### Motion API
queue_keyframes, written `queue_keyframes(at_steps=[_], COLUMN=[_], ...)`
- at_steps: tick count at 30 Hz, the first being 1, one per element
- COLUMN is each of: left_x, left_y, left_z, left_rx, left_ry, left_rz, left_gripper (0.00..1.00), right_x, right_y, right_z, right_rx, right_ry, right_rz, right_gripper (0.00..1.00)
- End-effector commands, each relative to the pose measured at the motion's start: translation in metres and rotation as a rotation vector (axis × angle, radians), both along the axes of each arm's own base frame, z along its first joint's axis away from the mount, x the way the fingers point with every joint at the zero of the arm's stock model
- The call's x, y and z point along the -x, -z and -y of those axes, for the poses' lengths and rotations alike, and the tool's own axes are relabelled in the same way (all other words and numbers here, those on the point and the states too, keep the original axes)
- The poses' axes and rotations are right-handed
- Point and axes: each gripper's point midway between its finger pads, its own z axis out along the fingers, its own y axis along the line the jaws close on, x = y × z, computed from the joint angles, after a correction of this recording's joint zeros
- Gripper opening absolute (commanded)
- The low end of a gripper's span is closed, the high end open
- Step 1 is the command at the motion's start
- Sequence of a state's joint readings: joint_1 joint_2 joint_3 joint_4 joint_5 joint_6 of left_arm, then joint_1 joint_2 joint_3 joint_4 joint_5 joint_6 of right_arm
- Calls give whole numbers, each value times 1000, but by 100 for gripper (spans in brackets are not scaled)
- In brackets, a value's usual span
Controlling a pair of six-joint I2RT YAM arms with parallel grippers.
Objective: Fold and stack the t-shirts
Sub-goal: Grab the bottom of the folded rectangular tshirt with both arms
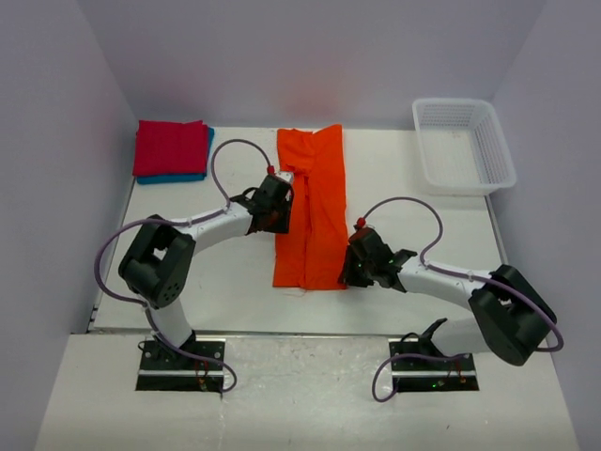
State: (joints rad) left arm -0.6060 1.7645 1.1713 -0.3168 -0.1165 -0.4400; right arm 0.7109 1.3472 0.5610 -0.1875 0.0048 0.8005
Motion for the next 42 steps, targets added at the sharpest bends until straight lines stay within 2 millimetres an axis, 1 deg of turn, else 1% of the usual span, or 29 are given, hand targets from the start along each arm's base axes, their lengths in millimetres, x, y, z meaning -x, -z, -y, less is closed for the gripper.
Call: queue_keyframes(at_steps=[1,2,3,4,5,6,8,9,10,11,12,14,16,17,18,20,23,25,27,31,35,38,42], left_x=[21,27,31,36,47,51,62,67,72,79,83,95,103,107,114,123,134,138,143,149,151,151,156], left_y=[15,19,14,14,22,12,12,4,3,7,-1,-2,-3,-9,-5,-10,-8,-3,-1,14,32,39,46], left_z=[-15,-17,-18,-20,-27,-26,-28,-27,-28,-31,-29,-33,-33,-32,-32,-28,-27,-29,-25,-25,-22,-18,-16], left_rx=[30,37,51,54,43,61,71,89,94,95,115,126,152,169,173,207,237,239,261,260,240,246,254], left_ry=[-64,-66,-68,-67,-67,-59,-45,-35,-32,-34,-28,-33,-32,-29,-22,-2,17,17,36,27,30,38,38], left_rz=[-19,-31,-17,-17,-35,-13,-24,-14,-17,-28,-11,-13,-23,-10,-20,-14,-33,-38,-56,-94,-125,-135,-162], left_gripper=[36,36,36,36,36,36,37,37,38,38,39,40,41,41,42,44,47,48,49,48,47,46,43], right_x=[-4,-4,-4,-3,-3,-3,-3,-3,-2,-2,-2,-2,-2,-1,0,-1,-1,0,0,1,1,1,2], right_y=[3,4,5,5,6,6,6,5,6,6,6,6,6,7,8,9,9,7,7,5,3,4,3], right_z=[-2,-1,-1,-1,-1,-1,0,0,0,1,0,0,1,1,1,2,2,2,2,3,3,4,4], right_rx=[0,2,3,2,2,3,0,0,4,6,5,4,2,5,9,9,4,1,1,-4,-7,-7,-8], right_ry=[6,6,7,8,8,7,9,5,5,5,3,3,2,0,1,2,2,0,1,1,1,4,2], right_rz=[0,-2,-4,-5,-5,-4,-1,0,-3,-4,-3,-1,1,-2,-5,-5,1,2,4,10,14,12,13], right_gripper=[23,19,9,7,4,0,0,0,0,0,0,0,0,0,0,0,0,0,0,0,0,0,0])
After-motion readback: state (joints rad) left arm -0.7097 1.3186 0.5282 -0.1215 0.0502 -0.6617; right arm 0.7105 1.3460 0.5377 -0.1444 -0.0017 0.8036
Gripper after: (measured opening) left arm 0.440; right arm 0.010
